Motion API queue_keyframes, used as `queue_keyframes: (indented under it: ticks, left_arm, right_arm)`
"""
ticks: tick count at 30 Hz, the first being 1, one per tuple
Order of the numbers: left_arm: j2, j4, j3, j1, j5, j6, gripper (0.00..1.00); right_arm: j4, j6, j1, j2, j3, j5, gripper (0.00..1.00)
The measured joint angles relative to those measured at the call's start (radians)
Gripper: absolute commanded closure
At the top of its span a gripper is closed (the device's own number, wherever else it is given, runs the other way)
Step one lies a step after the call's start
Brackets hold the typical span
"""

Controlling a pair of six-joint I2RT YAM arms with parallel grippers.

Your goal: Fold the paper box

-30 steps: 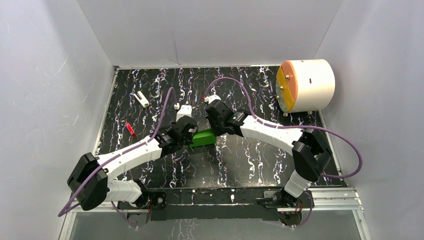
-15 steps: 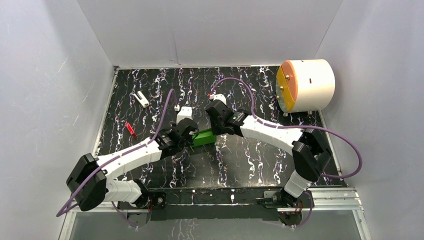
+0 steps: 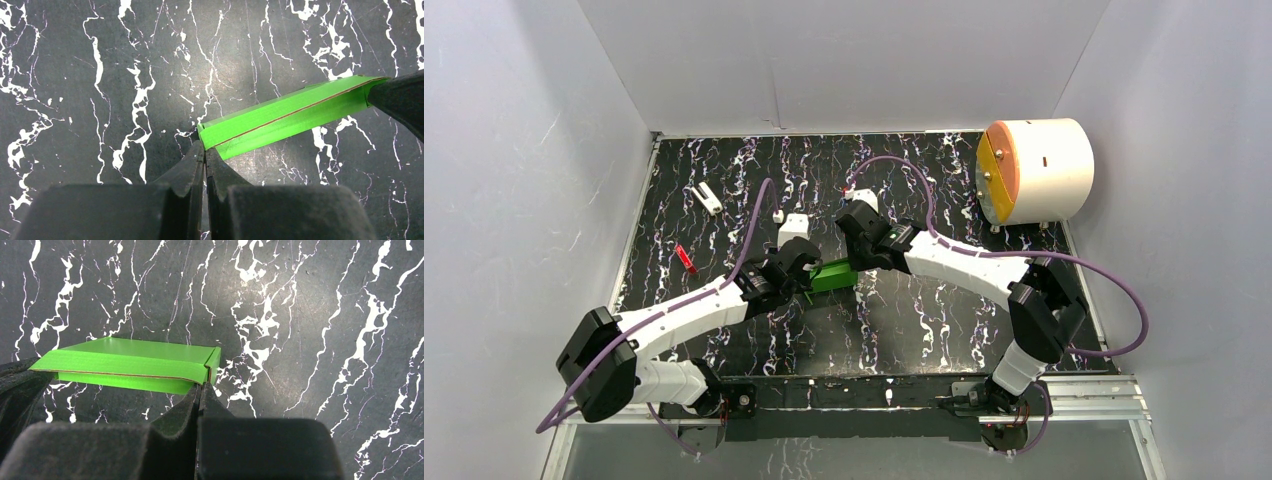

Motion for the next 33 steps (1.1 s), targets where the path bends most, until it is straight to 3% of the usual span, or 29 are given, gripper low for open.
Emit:
queue_keyframes:
  ticks: [17,33]
  left_arm:
    - [-0.015,-0.002,-0.010,-0.003,0.001,-0.095,1.00]
    - [0.034,-0.204,0.121,-0.010,0.019,-0.148,1.00]
  right_arm:
    - [0.123,-0.045,0.013,-0.037,-0.089,0.032,1.00]
    - [0.137,-0.047,0.065,-0.037,-0.105,0.133,1.00]
